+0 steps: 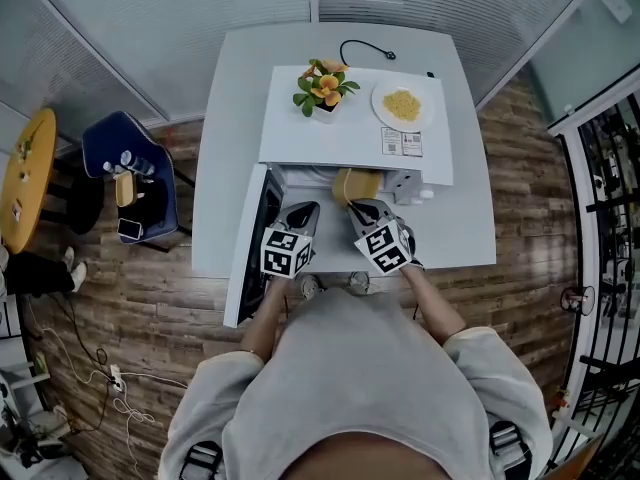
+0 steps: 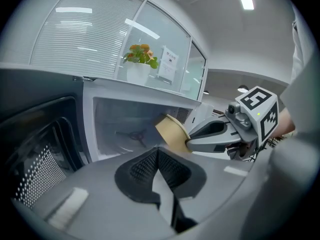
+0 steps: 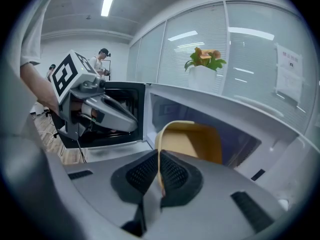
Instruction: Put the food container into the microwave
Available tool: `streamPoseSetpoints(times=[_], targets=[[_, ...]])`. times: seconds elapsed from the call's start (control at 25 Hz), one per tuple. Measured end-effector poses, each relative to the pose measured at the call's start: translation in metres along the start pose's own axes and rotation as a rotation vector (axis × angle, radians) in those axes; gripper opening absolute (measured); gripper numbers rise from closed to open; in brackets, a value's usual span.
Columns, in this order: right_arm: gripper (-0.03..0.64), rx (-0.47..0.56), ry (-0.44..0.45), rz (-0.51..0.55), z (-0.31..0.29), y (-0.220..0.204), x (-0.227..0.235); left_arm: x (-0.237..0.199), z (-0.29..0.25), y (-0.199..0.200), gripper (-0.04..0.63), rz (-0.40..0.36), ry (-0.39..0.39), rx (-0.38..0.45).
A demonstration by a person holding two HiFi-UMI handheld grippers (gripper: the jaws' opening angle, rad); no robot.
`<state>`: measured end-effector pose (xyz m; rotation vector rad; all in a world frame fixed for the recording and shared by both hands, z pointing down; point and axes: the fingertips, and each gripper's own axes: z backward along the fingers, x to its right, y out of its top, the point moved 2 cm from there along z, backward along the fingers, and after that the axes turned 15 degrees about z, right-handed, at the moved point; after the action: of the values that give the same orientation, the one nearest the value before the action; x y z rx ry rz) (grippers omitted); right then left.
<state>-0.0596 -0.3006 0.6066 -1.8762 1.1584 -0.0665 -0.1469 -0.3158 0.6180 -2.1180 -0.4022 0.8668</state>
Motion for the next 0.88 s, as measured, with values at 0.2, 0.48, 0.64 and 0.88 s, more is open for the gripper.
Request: streamPoseSetpoints(times=[0.2,0.48,0.64,0.88], targets=[[0.018,-0.016,0.014,0.037,0.001,-0.004,-0.002,0.004,0.002,-0.002,0.011,0.002,0.008,0.005],[0.018,-0.078,0.040,0.182,-0.005,-0.013,-0.010,0.006,0.006,-0.007,0.011,0.002,0.010,0.002],[0.018,-0.128,0.061,0.321,-0.010,-0.020,-0.017,0.007,0.007,-0.010,0.011,0.004,0.009,0.003],[0.018,-0.194,0.098,0.537,-0.015,-0.032,-0.025,0.011,0.009,-0.013,0.011,0.003,0.006,0.003]])
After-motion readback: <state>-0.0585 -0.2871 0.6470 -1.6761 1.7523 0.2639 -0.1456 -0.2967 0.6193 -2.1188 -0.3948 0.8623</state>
